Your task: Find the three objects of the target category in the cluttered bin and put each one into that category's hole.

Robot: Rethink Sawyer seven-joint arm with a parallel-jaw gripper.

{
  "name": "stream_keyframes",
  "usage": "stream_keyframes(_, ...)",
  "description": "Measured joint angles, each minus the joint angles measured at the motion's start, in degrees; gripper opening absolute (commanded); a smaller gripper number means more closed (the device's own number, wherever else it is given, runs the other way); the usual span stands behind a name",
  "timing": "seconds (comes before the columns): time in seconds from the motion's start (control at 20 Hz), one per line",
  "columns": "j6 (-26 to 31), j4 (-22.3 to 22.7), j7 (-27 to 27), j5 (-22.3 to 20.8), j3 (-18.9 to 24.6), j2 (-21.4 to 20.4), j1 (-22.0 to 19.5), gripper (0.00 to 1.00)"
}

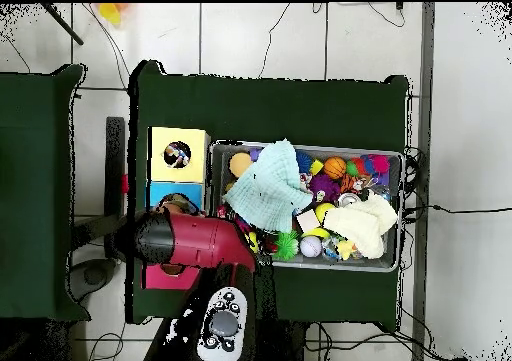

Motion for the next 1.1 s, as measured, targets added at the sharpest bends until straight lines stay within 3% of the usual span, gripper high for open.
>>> stream_keyframes(0.95,-0.07,-0.67,0.00,0.00,-1.68,0.58,1.97,0.00)
stream_keyframes(1.1,0.15,-0.66,0.00,-0.02,-2.72,0.21,3.73,0.00)
